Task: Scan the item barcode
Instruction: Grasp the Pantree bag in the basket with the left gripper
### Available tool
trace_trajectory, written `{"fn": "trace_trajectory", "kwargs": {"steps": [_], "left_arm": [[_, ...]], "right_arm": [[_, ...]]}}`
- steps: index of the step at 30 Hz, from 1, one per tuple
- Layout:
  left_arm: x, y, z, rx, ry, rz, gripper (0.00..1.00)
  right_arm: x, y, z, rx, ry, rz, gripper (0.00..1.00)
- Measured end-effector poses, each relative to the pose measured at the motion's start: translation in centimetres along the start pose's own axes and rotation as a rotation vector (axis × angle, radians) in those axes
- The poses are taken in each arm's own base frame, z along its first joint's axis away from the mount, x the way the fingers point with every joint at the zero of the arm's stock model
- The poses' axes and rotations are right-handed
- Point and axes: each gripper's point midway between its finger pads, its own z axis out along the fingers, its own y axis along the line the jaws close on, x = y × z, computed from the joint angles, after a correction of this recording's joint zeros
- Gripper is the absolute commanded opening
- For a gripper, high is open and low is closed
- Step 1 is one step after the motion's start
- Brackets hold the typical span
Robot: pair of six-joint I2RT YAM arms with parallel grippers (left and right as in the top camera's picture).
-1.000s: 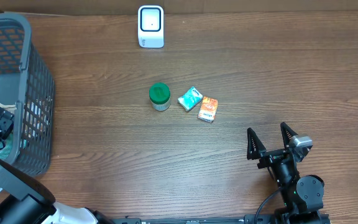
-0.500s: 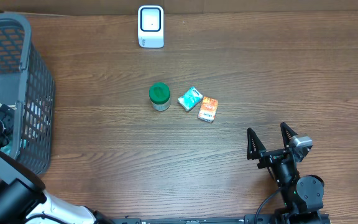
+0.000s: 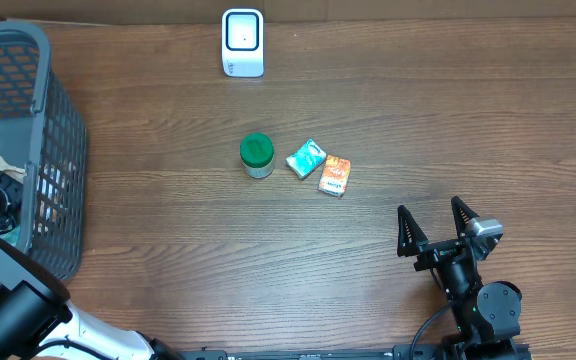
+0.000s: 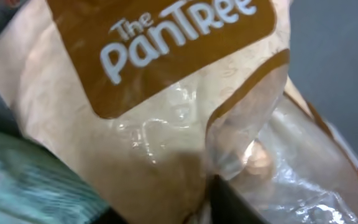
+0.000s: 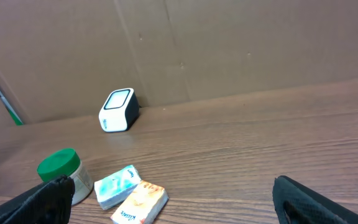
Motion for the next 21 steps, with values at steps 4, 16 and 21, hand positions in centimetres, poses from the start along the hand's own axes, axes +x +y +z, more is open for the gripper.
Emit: {"fn": "trace_trajectory", "kwargs": {"steps": [4, 16, 21], "left_arm": [[0.0, -0.1, -0.1, -0.001, 0.007, 0.003, 0.04], [-2.2, -1.4, -3.3, 0.004, 0.007, 0.016, 0.04], [-5.6, -3.9, -8.8, 0.056, -0.131, 0.048, 0.04]], "right_arm": [[0.0, 0.0, 0.0, 0.0, 0.0, 0.0, 1.0], [0.0, 0.0, 0.0, 0.0, 0.0, 0.0, 1.0], [0.0, 0.0, 0.0, -0.001, 0.0, 0.0, 1.0]]}}
